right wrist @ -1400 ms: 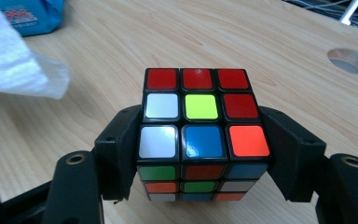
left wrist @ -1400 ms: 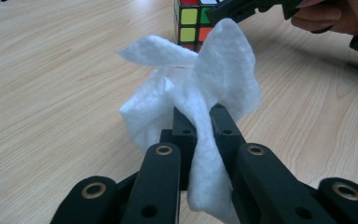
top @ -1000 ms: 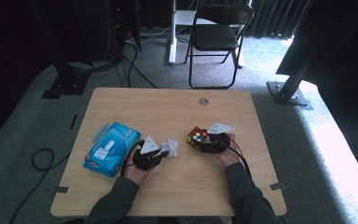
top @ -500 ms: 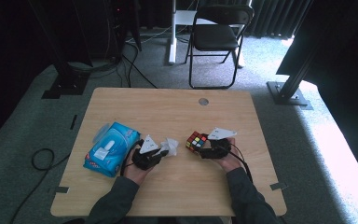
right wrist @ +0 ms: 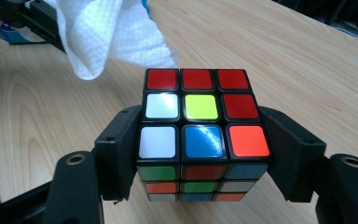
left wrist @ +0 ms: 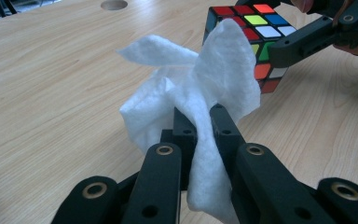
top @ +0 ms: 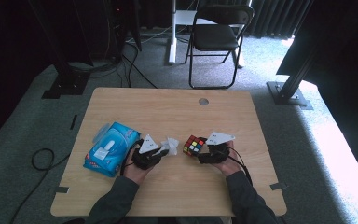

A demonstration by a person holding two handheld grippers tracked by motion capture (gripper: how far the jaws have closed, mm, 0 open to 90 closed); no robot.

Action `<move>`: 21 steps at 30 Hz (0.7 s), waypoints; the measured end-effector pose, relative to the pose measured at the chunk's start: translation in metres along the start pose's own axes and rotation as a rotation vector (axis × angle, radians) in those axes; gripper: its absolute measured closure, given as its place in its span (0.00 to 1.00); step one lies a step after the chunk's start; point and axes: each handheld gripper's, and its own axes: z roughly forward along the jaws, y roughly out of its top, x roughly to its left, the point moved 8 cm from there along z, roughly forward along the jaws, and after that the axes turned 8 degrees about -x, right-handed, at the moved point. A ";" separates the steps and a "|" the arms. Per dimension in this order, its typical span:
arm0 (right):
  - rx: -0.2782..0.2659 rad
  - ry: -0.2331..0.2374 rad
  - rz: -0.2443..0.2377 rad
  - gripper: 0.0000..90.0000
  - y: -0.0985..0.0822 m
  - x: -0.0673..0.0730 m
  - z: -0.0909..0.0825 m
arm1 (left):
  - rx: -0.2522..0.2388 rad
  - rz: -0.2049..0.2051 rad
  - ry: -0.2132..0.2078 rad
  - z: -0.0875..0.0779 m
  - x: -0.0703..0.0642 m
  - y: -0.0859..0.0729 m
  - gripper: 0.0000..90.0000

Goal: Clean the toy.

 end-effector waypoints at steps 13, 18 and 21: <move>-0.001 0.042 -0.016 0.38 0.002 0.014 0.004 | -0.028 0.000 0.000 -0.004 0.001 0.009 0.93; -0.003 0.060 -0.032 0.38 0.004 0.022 0.005 | -0.037 -0.001 0.000 -0.004 0.001 0.012 0.93; -0.007 0.071 -0.040 0.38 0.006 0.027 0.006 | -0.040 0.002 0.000 -0.004 0.001 0.013 0.93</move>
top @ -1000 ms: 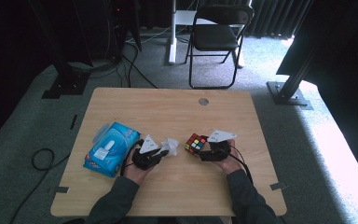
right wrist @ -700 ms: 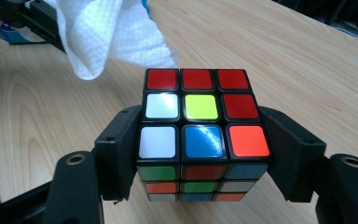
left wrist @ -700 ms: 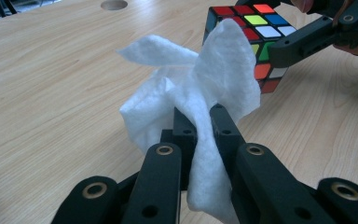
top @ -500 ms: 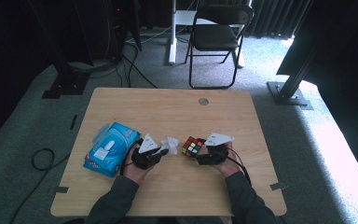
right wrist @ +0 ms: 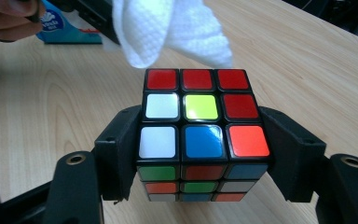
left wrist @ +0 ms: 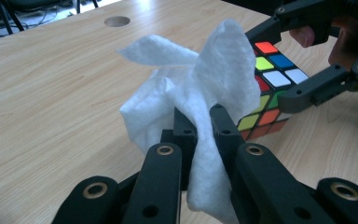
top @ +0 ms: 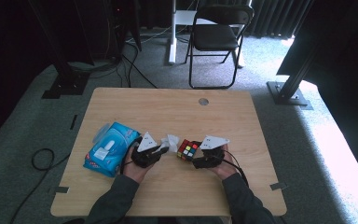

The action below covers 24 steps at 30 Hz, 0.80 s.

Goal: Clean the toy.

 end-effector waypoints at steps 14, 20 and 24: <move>-0.006 0.046 -0.034 0.38 0.006 0.015 0.006 | 0.001 0.006 -0.005 0.002 -0.001 0.001 0.93; -0.014 0.065 -0.050 0.38 0.011 0.021 0.007 | 0.002 0.004 -0.009 0.003 -0.002 0.001 0.93; -0.019 0.084 -0.063 0.38 0.014 0.027 0.008 | 0.002 0.005 -0.010 0.003 -0.003 0.001 0.93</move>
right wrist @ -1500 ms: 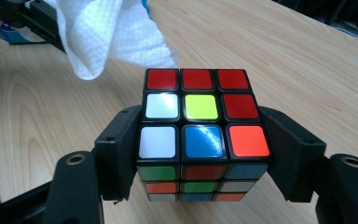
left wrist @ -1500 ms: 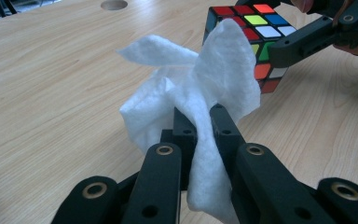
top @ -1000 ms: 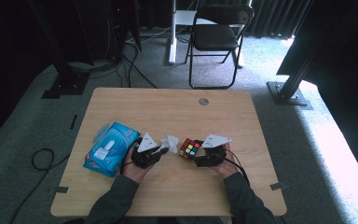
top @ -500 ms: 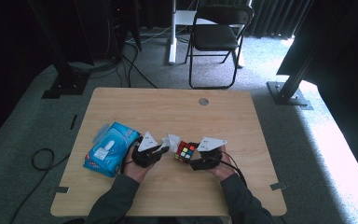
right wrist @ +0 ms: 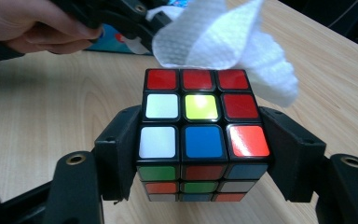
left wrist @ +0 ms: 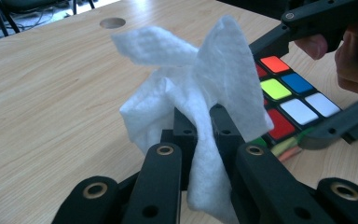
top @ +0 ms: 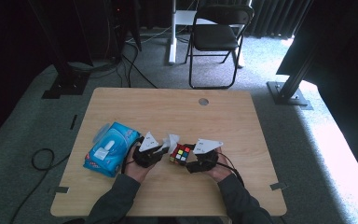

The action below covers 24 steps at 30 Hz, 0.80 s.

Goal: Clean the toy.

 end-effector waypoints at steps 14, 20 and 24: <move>-0.001 0.030 -0.023 0.38 0.004 0.009 0.002 | -0.001 0.004 -0.008 0.001 -0.003 0.001 0.93; -0.002 0.031 -0.029 0.38 0.005 0.010 0.002 | 0.001 0.001 -0.006 0.001 -0.003 0.000 0.93; -0.002 0.028 -0.029 0.38 0.005 0.010 0.002 | 0.003 -0.002 -0.003 0.002 -0.002 -0.001 0.93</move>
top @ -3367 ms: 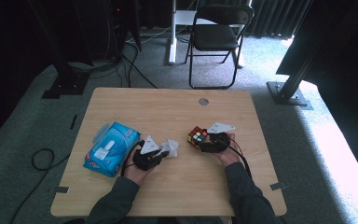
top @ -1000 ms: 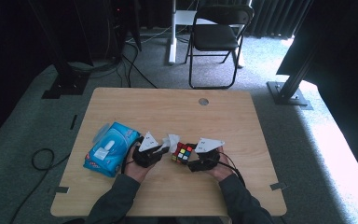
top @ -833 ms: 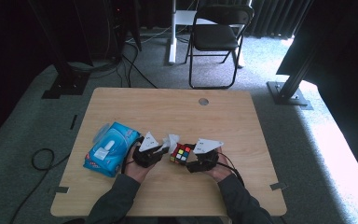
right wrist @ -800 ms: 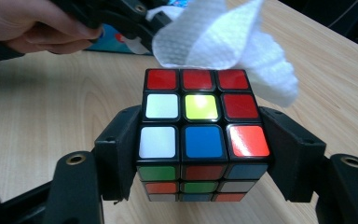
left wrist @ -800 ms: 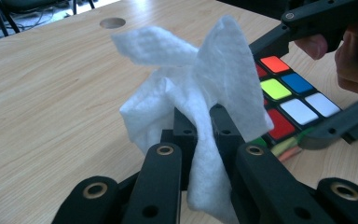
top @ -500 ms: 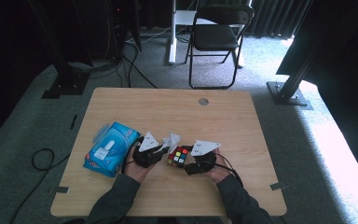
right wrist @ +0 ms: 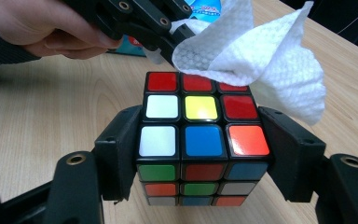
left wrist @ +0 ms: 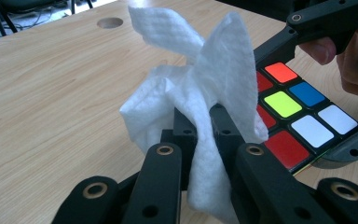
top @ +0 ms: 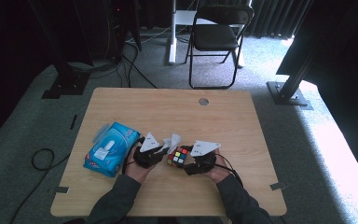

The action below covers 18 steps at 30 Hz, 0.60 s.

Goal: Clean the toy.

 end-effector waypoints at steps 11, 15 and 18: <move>-0.009 -0.013 0.014 0.38 0.001 -0.003 -0.002 | 0.025 -0.001 -0.005 0.003 -0.001 -0.005 0.93; -0.020 -0.009 0.019 0.38 0.003 -0.003 -0.004 | 0.042 -0.001 -0.010 0.005 -0.001 -0.009 0.93; -0.029 -0.009 0.021 0.38 0.005 -0.004 -0.006 | 0.053 -0.003 -0.012 0.008 -0.002 -0.013 0.93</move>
